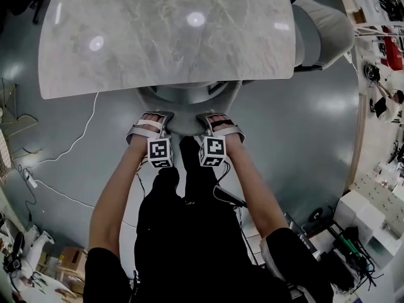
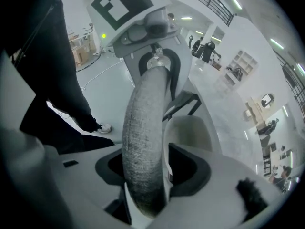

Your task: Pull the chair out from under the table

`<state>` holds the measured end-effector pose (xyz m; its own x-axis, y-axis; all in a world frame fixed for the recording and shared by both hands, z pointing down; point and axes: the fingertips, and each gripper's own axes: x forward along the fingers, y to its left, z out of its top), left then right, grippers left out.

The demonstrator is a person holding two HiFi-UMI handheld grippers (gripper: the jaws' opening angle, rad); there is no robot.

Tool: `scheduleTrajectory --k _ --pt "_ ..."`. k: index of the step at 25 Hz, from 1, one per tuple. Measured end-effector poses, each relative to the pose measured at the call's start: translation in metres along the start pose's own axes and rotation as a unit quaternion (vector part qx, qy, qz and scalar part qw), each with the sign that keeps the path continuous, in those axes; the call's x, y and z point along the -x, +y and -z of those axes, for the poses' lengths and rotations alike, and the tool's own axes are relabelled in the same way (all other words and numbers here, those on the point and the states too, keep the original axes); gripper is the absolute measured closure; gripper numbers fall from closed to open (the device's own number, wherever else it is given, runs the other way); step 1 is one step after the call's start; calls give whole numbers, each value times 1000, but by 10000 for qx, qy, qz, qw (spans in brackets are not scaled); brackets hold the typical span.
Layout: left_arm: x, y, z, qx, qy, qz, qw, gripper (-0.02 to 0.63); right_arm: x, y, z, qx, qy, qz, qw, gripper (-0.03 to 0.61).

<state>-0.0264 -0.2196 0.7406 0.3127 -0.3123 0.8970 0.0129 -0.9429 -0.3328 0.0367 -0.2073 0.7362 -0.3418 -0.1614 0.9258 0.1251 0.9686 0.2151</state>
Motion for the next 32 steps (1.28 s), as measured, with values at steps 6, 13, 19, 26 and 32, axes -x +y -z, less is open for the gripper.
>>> scheduleTrajectory --k 6,13,19,26,32 --pt "-10 2 1 -216 100 47 9997 393 -20 9 -1 187 116 -173 9996 368" --pt "-18 0 3 -482 28 113 9988 390 -21 4 -3 225 37 7 9997 369" --pt "-26 -5 -1 -684 121 302 9971 425 -19 4 5 386 101 87 9992 411" --pt "-21 -8 8 -753 60 320 9966 454 -24 6 -5 454 99 80 9989 422" --pt "-25 -12 2 -984 -2 493 9939 487 -24 8 2 464 173 56 9988 431"
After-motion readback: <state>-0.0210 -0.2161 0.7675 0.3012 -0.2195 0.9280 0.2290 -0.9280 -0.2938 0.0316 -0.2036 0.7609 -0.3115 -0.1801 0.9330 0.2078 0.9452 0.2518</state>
